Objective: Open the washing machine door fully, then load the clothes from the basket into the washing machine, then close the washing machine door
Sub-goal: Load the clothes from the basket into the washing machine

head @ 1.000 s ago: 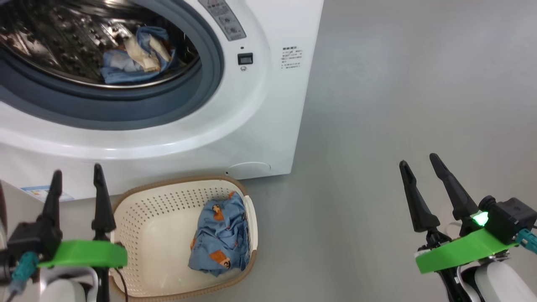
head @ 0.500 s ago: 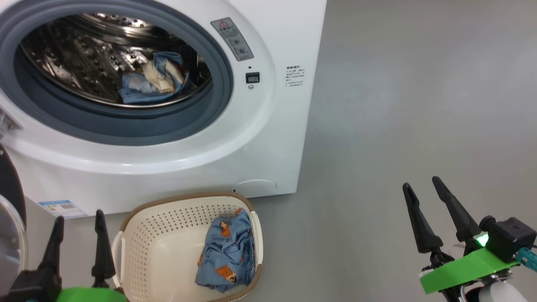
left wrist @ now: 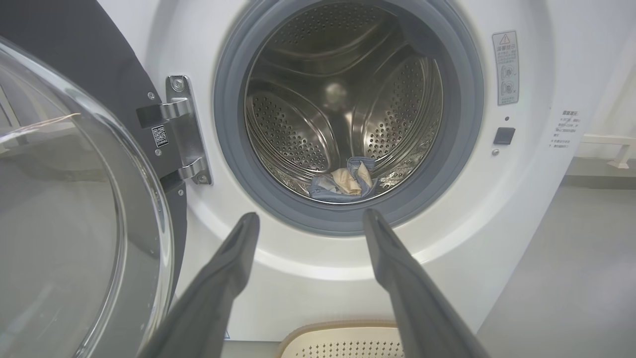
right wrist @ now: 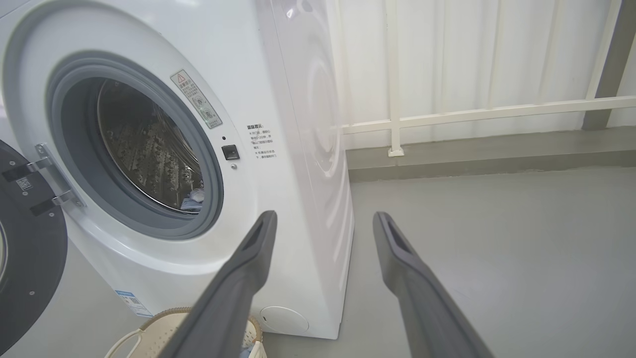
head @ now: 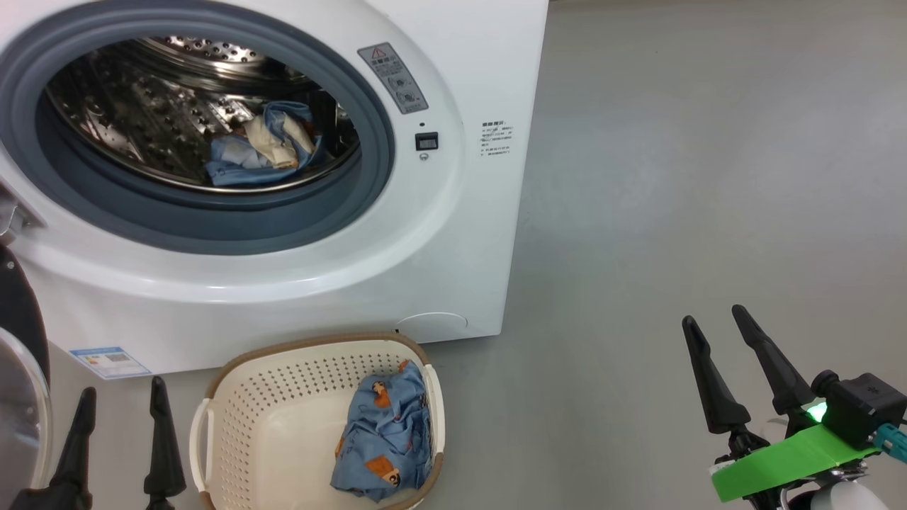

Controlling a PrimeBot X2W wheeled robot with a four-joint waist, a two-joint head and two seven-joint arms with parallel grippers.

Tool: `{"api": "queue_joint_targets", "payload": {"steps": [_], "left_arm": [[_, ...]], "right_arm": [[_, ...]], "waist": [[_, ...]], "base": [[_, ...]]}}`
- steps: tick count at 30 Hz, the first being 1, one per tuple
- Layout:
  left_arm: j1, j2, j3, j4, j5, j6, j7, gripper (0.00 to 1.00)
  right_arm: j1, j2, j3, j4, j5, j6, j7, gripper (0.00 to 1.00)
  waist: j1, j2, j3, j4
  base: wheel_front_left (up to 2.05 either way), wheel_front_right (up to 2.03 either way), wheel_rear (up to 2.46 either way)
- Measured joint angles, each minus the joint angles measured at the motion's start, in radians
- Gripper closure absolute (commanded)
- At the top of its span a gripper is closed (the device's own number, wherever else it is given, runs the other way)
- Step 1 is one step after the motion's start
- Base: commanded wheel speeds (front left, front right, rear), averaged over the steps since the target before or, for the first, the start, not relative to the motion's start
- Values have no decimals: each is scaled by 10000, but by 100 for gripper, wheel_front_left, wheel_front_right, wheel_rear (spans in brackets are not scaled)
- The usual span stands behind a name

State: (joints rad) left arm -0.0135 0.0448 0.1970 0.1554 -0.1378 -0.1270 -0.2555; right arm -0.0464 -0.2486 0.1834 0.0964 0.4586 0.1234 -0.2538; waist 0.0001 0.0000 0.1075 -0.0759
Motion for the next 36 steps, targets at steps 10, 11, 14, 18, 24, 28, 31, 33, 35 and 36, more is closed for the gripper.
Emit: {"api": "queue_joint_targets", "payload": {"steps": [10,11,14,18,24,28,31,33,35,36], "left_arm": [[0,-4,-36,-2,-21,2,0,0],[-24,-4,-63,44,-23,2,0,0],[-99,-6,-205,313,-48,2,0,0],[-744,6,-562,1193,-92,2,0,0],[-1855,35,-917,2681,-169,0,0,0],[-2574,355,-1262,4071,-178,-2,2,0],[-3071,629,-1542,5106,-201,-4,2,0],[-3521,732,-1758,5714,-324,-17,2,0],[-4020,832,-2046,6297,-523,-44,2,0],[-4262,903,-2207,6558,-575,-44,2,0]], "right_arm": [[145,4,-42,-107,0,0,0,0],[141,6,-44,-128,0,0,0,0],[56,35,-50,-201,0,0,0,0],[-447,201,-123,-288,-2,0,0,0],[-1116,359,-207,-387,-136,0,0,0],[-1497,589,-203,-422,-173,0,0,0],[-1823,731,-199,-499,-174,0,0,0],[-2009,834,-198,-523,-174,0,0,0],[-2154,918,-188,-533,-174,0,0,0],[-2211,943,-182,-535,-180,0,0,0]], "waist": [[-1,0,250,-20],[0,0,308,-22],[0,0,534,-39],[0,0,1081,-102],[1,0,1898,-251],[2,1,2444,-406],[1,1,2832,-567],[1,1,3095,-677],[2,0,3357,-781],[2,1,3492,-834]], "base": [[0,0,0],[0,0,0],[0,0,0],[0,0,0],[0,0,0],[0,0,0],[0,0,0],[0,0,0],[0,0,0],[0,0,0]]}}
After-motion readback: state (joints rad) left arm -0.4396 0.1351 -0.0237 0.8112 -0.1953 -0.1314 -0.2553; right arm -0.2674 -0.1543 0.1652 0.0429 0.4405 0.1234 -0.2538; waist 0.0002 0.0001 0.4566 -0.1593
